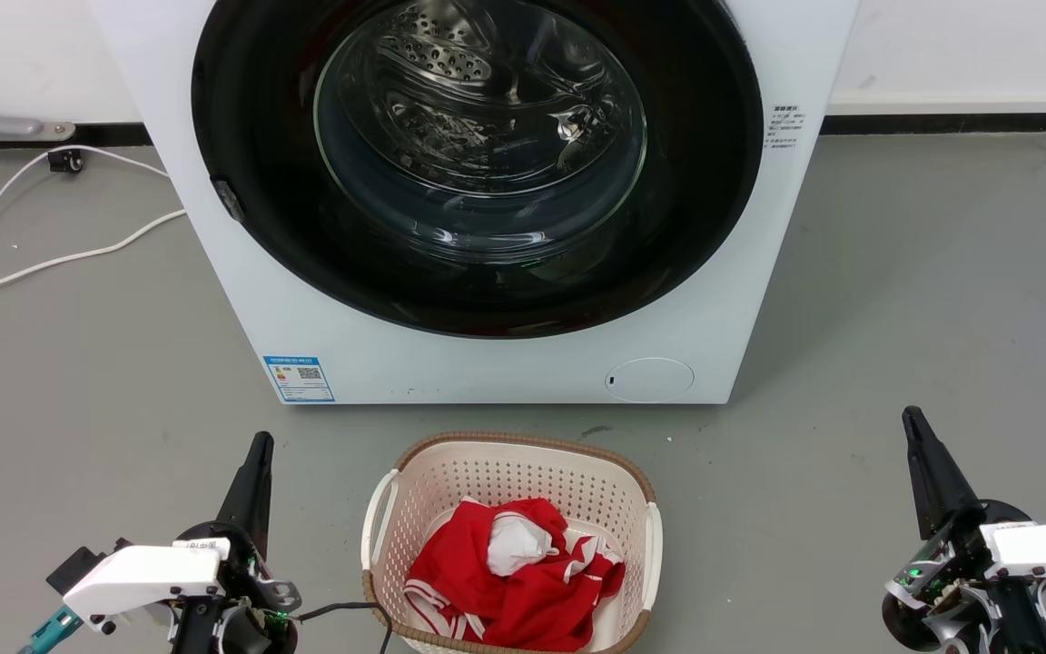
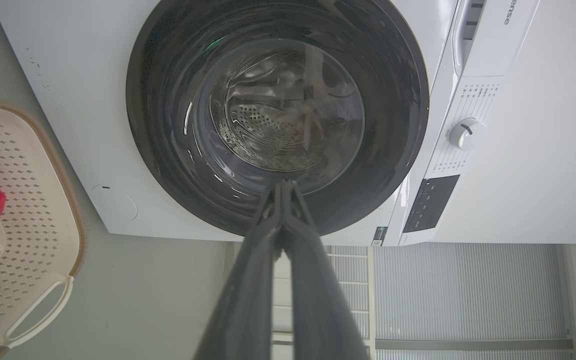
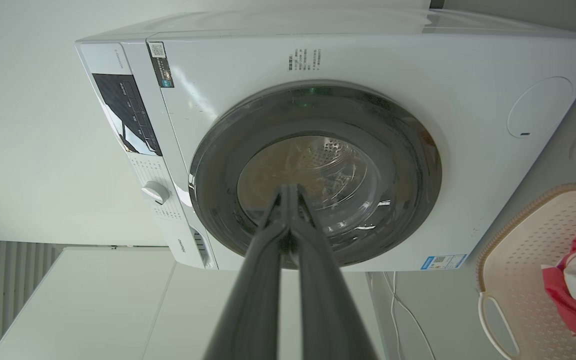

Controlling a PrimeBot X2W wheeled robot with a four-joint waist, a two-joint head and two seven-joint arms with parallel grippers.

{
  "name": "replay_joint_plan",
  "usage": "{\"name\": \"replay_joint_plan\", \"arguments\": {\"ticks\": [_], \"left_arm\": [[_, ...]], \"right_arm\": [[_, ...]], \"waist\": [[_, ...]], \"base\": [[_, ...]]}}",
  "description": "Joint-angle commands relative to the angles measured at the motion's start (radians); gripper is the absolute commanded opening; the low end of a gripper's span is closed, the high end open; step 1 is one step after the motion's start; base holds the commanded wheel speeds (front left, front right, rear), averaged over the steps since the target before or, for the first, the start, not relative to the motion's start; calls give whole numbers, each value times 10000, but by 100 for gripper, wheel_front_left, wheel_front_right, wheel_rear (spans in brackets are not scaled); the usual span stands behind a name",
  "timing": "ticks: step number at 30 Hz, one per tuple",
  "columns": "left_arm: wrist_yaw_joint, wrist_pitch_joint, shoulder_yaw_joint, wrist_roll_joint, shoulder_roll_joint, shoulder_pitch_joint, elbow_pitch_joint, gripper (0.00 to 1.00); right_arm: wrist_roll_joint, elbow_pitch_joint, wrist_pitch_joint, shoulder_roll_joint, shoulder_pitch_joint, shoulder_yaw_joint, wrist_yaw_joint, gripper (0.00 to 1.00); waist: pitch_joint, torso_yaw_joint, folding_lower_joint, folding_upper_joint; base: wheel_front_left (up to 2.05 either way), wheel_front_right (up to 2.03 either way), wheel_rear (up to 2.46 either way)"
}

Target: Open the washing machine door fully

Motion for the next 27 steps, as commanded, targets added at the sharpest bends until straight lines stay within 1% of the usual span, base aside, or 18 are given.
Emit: {"name": "replay_joint_plan", "arguments": {"ticks": [1,9,10,14,20,27], "left_arm": [[-18,35,35,-4,22,-70,3,0],[-18,34,35,-3,21,-70,3,0],[0,-2,-1,1,-2,0,1,100],[2,-61,-75,16,-26,99,136,100],[2,-379,-395,110,-23,69,6,100],[1,-715,-518,341,-18,31,-266,100]], "right_arm": [[-43,13,32,2,-112,-12,39,0],[-46,14,36,6,-113,-16,40,0],[-2,2,0,0,0,-3,0,100],[-7,122,-57,23,126,35,-5,100],[-69,-131,-372,22,185,253,-4,100],[-316,-434,-706,21,252,352,-2,100]], "waist": [[0,0,0,0],[0,0,0,0],[0,0,0,0],[2,0,0,0],[9,0,0,0],[12,14,0,0]], "base": [[0,0,0],[0,0,0],[0,0,0],[0,0,0],[0,0,0],[0,0,0]]}}
